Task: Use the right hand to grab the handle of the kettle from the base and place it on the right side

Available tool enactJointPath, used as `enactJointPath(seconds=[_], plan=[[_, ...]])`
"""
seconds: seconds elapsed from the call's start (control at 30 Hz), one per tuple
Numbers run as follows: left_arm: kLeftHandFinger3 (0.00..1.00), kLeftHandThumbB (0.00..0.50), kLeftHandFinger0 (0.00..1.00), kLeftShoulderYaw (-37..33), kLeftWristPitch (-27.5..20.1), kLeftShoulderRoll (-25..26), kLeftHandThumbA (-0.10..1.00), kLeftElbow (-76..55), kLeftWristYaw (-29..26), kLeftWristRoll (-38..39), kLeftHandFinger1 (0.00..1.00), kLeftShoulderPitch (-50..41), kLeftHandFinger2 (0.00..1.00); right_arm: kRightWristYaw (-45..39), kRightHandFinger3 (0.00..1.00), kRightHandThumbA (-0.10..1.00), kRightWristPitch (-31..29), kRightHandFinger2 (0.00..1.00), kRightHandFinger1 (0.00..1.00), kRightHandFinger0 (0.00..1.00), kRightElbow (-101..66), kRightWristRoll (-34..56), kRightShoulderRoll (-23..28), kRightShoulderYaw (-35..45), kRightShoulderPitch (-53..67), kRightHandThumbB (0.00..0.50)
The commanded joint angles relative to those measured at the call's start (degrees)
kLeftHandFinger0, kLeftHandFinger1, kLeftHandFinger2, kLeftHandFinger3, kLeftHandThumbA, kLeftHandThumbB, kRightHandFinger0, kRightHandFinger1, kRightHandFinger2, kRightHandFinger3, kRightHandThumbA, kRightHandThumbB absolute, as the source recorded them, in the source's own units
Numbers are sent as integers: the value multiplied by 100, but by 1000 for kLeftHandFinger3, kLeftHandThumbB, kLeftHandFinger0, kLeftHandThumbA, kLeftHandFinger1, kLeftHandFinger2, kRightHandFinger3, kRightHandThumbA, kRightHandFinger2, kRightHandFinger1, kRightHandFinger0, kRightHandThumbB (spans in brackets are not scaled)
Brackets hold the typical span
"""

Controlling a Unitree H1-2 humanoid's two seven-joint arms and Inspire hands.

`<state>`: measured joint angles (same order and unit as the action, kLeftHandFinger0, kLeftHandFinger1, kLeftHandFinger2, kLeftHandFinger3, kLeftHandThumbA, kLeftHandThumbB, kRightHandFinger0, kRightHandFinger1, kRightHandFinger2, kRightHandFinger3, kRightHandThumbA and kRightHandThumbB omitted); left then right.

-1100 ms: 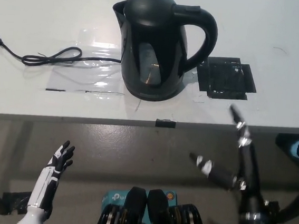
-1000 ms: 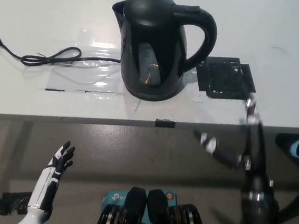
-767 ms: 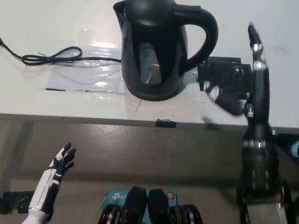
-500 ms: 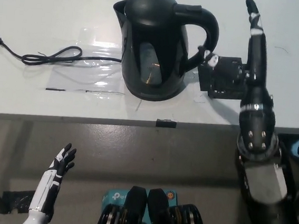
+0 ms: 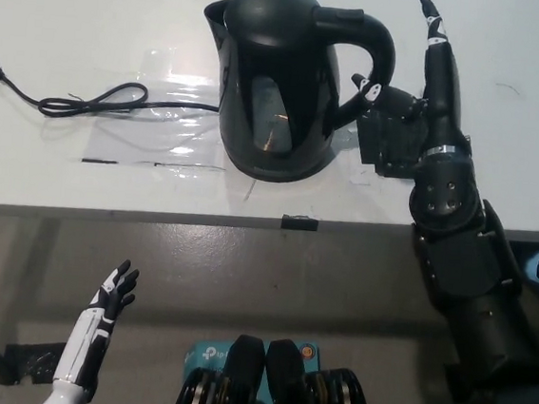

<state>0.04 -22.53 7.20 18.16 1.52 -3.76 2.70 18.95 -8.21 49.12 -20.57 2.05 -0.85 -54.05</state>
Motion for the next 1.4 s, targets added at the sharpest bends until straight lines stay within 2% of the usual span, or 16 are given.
enactJointPath(seconds=[0.0, 0.4, 0.53, 0.57, 0.6, 0.63, 0.67, 0.7, 0.73, 0.77, 0.8, 0.9, 1.07, 1.13, 1.23, 1.37], plan=[[1000, 500, 1000, -23, -237, 47, 1000, -65, 6, -37, 1000, 6, 1000, 338, 1000, 909, -226, 1000, 1000, 1000, 202, 40, 82, -30, -511, 234], [1000, 500, 1000, -36, -319, 60, 1000, -14, 4, -89, 1000, -2, 1000, 674, 1000, 916, -289, 1000, 1000, 1000, 640, -31, 7, -253, -967, 225], [1000, 500, 1000, -47, -324, 43, 1000, -22, 5, -89, 1000, -9, 1000, 1522, 1000, 710, -1104, 1000, 1000, 1000, 1489, 105, -86, -118, -1303, 249], [1000, 500, 1000, -48, -318, 41, 1000, -25, 2, -94, 1000, -6, 1000, 1757, 1000, 546, -1177, 934, 836, 725, 1632, 116, -116, -88, -1381, 234], [1000, 500, 1000, -51, -301, 39, 1000, -33, 2, -100, 1000, 8, 1000, 2160, 681, 353, -1150, 613, 436, 346, 1785, 53, -146, -87, -1488, 209], [1000, 500, 1000, -53, -302, 37, 1000, -47, 17, -77, 1000, 14, 1000, 2760, 409, -9, -995, 349, 165, 22, 1904, -244, -138, -255, -1578, 161], [1000, 500, 1000, -48, -291, 35, 1000, -57, 18, -65, 1000, 13, 1000, 2910, 333, -82, -944, 294, 77, 4, 1948, -355, -124, -344, -1606, 169], [1000, 500, 1000, -31, -274, 42, 1000, -70, 21, -40, 1000, 29, 1000, 3026, 397, -99, -890, 400, 82, 0, 2009, -459, -110, -445, -1657, 147], [1000, 500, 1000, -22, -279, 48, 1000, -67, 22, -28, 1000, 42, 1000, 2969, 450, -100, -916, 450, 104, 0, 2040, -419, -112, -445, -1682, 142], [1000, 500, 1000, -12, -267, 51, 1000, -84, 12, -33, 1000, 35, 1000, 2951, 564, -100, -902, 540, 142, 0, 2067, -428, -117, -489, -1684, 142], [1000, 500, 1000, -13, -266, 54, 1000, -91, 12, -40, 1000, 22, 1000, 2961, 603, -100, -911, 583, 171, 0, 2095, -444, -117, -537, -1660, 162], [1000, 500, 1000, -15, -281, 57, 1000, -72, 19, -34, 1000, 19, 1000, 2986, 679, -100, -1005, 693, 248, 0, 2167, -403, -109, -582, -1570, 152], [1000, 500, 1000, 5, -259, 66, 1000, -83, 52, 45, 1000, -1, 1000, 2979, 683, -100, -1197, 730, 292, 0, 2317, -307, -83, -618, -1531, 141], [1000, 500, 1000, 9, -278, 73, 1000, -70, 45, 38, 1000, 19, 1000, 3037, 595, -100, -1273, 672, 248, 0, 2371, -298, -59, -648, -1558, 144], [1000, 500, 1000, 12, -250, 67, 1000, -73, 36, 33, 1000, 29, 1000, 2992, 586, -100, -1265, 664, 224, 0, 2371, -199, -40, -622, -1581, 113], [1000, 500, 1000, 11, -232, 53, 1000, -72, 57, 80, 1000, 36, 1000, 2841, 604, -100, -1461, 645, 201, 0, 2302, 125, -68, -376, -1635, 140]])
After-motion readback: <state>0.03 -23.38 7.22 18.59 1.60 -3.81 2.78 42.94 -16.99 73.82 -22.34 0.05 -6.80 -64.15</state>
